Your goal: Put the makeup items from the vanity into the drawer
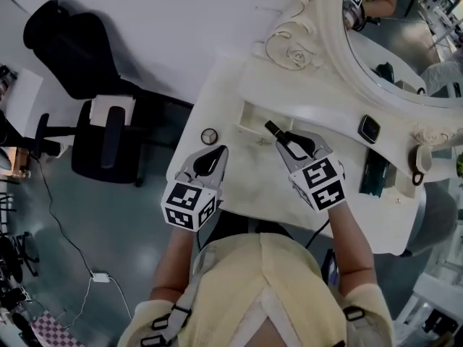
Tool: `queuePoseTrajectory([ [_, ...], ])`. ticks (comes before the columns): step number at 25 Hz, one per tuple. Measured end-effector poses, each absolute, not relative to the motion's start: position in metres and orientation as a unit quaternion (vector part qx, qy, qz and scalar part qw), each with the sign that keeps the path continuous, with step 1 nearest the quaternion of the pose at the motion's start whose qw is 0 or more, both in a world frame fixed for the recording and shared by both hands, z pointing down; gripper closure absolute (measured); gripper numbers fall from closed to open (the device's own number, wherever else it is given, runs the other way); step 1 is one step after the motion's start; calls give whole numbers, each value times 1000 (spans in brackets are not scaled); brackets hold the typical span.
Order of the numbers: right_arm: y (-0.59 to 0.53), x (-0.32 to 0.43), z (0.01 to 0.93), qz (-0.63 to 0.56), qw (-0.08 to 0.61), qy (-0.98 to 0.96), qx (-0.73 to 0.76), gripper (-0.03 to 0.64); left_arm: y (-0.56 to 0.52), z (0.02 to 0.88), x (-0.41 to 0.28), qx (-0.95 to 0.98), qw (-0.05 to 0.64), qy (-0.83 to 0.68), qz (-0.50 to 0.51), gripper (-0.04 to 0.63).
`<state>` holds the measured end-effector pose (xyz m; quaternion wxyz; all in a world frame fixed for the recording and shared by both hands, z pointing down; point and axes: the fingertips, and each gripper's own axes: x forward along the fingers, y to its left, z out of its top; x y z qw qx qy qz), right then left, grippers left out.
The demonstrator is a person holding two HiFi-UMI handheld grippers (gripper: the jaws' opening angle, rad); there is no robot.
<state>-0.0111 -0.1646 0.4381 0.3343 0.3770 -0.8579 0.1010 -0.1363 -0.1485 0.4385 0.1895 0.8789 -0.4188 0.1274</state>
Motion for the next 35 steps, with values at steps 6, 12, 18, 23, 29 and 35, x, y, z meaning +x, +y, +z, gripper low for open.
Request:
queuePoseTrajectory([
  [6, -192, -32, 452, 121, 371, -848, 360, 512, -169, 446, -155, 879, 191, -416, 133, 594],
  [12, -209, -53, 466, 142, 404, -835, 346, 512, -187, 454, -169, 879, 202, -411, 135, 594],
  [18, -212, -68, 470, 152, 429, -825, 335, 512, -197, 461, -175, 883, 213, -396, 137, 594],
  [23, -218, -75, 473, 155, 433, -821, 338, 512, -203, 469, -179, 884, 223, -388, 136, 594],
  [29, -229, -80, 470, 136, 419, -822, 361, 512, -207, 473, -185, 885, 220, -388, 132, 594],
  [35, -236, -84, 466, 113, 407, -826, 374, 512, -208, 473, -192, 883, 218, -395, 132, 594],
])
